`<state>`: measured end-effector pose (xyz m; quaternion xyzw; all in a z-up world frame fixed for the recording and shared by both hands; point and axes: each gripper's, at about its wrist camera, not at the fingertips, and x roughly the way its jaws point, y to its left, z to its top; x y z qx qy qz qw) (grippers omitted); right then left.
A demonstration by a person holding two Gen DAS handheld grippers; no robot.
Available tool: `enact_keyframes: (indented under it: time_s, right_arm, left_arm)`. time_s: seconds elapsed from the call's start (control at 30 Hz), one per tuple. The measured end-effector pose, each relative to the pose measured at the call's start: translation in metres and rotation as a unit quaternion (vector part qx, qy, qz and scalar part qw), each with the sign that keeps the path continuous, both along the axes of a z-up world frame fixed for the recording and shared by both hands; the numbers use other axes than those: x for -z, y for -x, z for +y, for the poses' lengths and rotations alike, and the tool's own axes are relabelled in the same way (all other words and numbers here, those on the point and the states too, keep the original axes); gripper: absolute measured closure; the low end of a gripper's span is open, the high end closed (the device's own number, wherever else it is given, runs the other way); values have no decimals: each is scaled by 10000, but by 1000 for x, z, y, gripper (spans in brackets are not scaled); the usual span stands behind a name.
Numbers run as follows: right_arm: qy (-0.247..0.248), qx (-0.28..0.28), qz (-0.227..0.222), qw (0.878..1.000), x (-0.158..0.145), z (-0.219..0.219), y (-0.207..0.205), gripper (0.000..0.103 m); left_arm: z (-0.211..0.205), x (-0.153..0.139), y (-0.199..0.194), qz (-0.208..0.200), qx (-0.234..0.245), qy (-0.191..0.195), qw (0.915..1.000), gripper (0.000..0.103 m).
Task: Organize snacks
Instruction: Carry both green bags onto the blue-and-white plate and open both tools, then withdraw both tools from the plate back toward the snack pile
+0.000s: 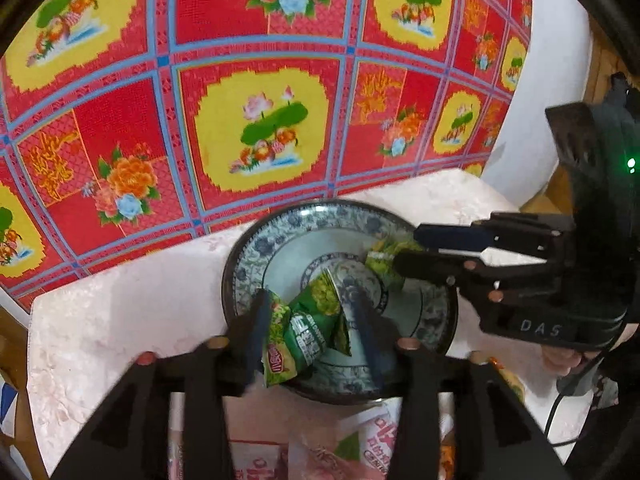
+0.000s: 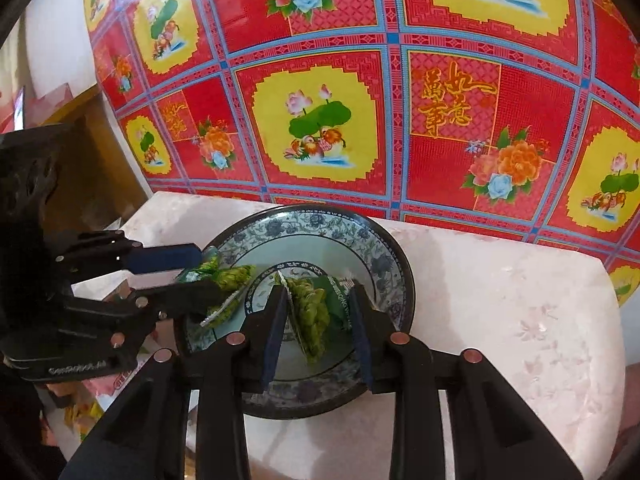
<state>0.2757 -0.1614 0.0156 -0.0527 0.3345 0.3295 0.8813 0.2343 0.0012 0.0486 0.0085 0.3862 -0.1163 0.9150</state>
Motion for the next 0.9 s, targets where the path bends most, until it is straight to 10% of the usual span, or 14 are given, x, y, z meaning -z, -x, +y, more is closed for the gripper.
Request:
enact_keyframes:
  time_s: [0.33,0.9]
  right_arm:
    - [-504,-35,-246,9984,-22,-12,15,30]
    - [-255,-142,-632,9976,-33,-32,103,29]
  left_arm:
    - [18,-33,27,-703,-401,305,9963,35]
    - [30,-50,114,-670,-774,143,9946,35]
